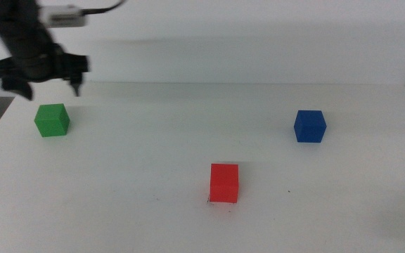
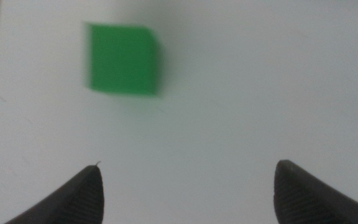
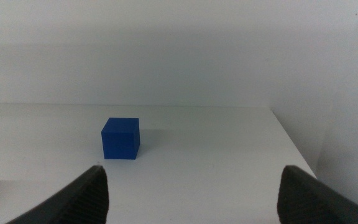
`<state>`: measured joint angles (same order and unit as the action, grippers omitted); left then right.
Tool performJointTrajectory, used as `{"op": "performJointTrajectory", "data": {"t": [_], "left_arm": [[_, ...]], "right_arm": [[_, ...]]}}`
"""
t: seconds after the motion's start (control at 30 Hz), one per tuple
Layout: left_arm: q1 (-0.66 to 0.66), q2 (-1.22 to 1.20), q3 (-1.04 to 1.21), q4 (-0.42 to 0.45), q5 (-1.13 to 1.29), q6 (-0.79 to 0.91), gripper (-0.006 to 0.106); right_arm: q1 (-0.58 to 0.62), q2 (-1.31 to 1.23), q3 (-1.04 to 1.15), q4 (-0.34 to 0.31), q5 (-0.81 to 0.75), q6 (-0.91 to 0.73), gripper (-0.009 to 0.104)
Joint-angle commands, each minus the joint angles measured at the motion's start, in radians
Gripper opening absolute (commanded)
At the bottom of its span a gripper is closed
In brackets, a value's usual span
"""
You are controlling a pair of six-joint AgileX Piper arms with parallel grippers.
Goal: Stack red cubes first, then green, then blue cubes in a specific spot.
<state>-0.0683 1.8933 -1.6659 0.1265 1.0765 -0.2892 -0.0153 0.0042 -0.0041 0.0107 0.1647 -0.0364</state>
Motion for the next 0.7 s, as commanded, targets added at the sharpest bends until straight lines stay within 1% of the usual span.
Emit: {"op": "performJointTrajectory", "data": {"t": [0.0, 0.07, 0.2, 0.3, 0.57, 0.63, 0.67], "left_arm": [[0.084, 0.035, -0.003, -0.075, -0.072, 0.098, 0.094], [0.136, 0.071, -0.015, -0.099, -0.106, 0.153, 0.094], [0.177, 0.148, -0.077, -0.101, -0.102, 0.187, 0.094], [0.181, 0.201, -0.108, -0.097, -0.114, 0.204, 0.094], [0.181, 0.301, -0.113, -0.155, -0.203, 0.213, 0.094], [0.181, 0.322, -0.113, -0.166, -0.209, 0.211, 0.091], [0.181, 0.331, -0.113, -0.165, -0.211, 0.208, 0.088]], "right_arm": [[-0.004, -0.004, 0.004, -0.011, -0.007, -0.006, 0.093], [-0.004, -0.004, 0.004, -0.011, -0.007, -0.006, 0.093], [-0.004, -0.004, 0.004, -0.011, -0.007, -0.006, 0.093], [-0.004, -0.004, 0.004, -0.011, -0.007, -0.006, 0.093], [-0.004, -0.004, 0.004, -0.011, -0.007, -0.006, 0.093], [-0.004, -0.004, 0.004, -0.011, -0.007, -0.006, 0.093], [-0.004, -0.004, 0.004, -0.011, -0.007, -0.006, 0.093]]}}
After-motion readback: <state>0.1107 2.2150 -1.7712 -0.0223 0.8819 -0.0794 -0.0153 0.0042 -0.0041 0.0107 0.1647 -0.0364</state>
